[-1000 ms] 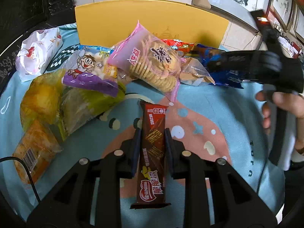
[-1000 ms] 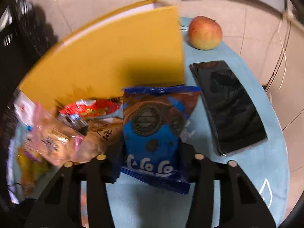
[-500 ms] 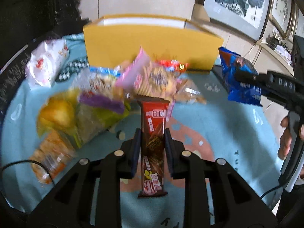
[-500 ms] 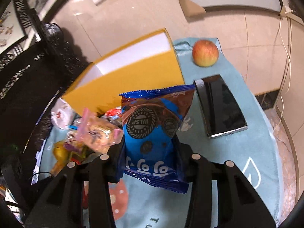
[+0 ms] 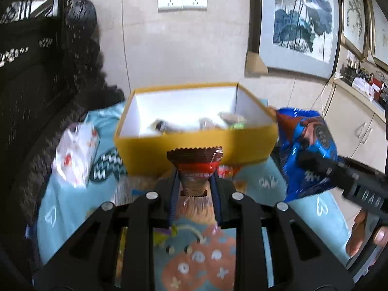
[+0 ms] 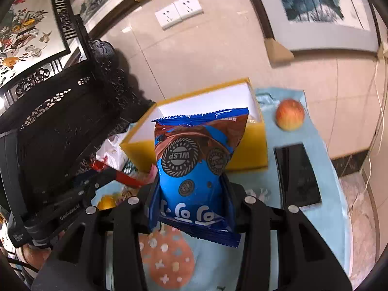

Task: Organize snacks
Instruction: 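Release the chocolate bar and blue cookie bag into the yellow box with both tools, then move both tools back to the pile and grasp the puffed-rice cake pack with the left tool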

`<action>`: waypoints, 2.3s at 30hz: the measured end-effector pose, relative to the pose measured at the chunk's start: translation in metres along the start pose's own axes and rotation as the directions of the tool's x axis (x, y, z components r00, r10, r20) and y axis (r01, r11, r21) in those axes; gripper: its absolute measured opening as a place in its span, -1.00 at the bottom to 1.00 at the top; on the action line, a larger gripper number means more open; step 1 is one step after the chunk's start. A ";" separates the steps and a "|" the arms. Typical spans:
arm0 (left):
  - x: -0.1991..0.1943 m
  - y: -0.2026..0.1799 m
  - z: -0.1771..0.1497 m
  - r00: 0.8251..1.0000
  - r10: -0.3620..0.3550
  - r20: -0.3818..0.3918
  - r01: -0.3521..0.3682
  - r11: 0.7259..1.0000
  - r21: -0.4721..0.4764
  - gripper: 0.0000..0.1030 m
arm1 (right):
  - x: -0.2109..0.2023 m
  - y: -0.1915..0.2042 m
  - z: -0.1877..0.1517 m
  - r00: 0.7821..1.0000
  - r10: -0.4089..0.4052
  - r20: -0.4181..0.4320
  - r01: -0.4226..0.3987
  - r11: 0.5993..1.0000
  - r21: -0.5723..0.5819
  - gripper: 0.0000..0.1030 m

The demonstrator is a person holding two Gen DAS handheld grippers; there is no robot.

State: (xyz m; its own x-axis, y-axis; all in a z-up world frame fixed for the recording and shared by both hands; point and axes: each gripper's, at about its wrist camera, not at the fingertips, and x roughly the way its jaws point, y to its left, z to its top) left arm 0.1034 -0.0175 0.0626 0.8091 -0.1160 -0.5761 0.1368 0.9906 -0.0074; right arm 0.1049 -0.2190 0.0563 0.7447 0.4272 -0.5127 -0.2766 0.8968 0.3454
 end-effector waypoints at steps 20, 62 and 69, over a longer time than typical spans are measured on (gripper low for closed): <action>0.138 0.022 0.086 0.997 0.080 -0.006 -0.080 0.990 -0.120 0.63 | 0.129 -0.021 0.083 0.997 -0.073 0.022 0.073 0.997 -0.024 -0.04; 0.008 0.091 -0.101 0.956 0.229 -0.181 -0.255 0.957 -0.135 0.86 | 0.072 -0.014 -0.077 0.987 -0.054 -0.153 0.072 0.991 0.110 0.85; 0.012 0.119 -0.127 0.940 0.221 -0.259 -0.278 0.938 -0.207 0.86 | 0.070 -0.020 -0.075 0.988 -0.023 -0.156 0.049 0.985 0.167 0.88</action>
State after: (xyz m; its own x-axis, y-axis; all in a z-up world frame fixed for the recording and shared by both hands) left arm 0.0568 0.1085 -0.0490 0.6429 0.1291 -0.7550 -0.2148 0.9765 -0.0159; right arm 0.1169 -0.1982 -0.0454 0.6469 0.4196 -0.6367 -0.1349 0.8848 0.4460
